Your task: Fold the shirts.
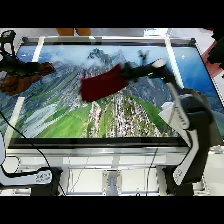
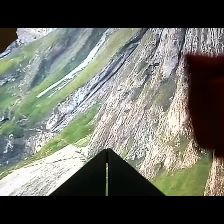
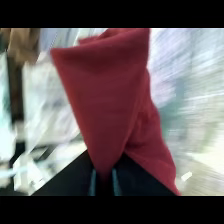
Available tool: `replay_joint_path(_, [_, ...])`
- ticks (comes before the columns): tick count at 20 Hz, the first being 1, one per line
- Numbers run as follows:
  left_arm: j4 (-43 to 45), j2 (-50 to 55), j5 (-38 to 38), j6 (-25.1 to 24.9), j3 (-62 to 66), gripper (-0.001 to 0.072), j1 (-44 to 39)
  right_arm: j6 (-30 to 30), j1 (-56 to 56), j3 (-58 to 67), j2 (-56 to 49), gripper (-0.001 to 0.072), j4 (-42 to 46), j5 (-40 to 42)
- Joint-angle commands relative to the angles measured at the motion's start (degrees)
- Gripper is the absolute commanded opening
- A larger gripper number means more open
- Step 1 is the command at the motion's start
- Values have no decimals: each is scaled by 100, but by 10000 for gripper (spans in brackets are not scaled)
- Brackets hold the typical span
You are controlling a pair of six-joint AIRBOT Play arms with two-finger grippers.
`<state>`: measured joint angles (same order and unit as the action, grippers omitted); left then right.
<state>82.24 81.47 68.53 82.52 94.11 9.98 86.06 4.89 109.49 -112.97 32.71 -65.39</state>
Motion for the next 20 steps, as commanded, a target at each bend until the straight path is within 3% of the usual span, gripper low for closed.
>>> replay_joint_path(1, [-59,2,-15,20,4,12,0,494,-1292,20,1023,31,1261,-1049])
replay_joint_path(6, [-553,2,-15,17,4,12,-4,575,-3143,20,2551,31,1134,-2319])
replay_joint_path(9, [-907,2,-11,15,4,12,-9,616,-3978,20,3289,31,1832,-3818])
replay_joint_path(15, [-1532,2,61,-50,4,12,-13,621,-5313,-11,3921,30,3287,-3963])
replay_joint_path(20, [-1685,2,83,-52,4,12,-87,619,-5058,-813,3917,32,4518,-3960])
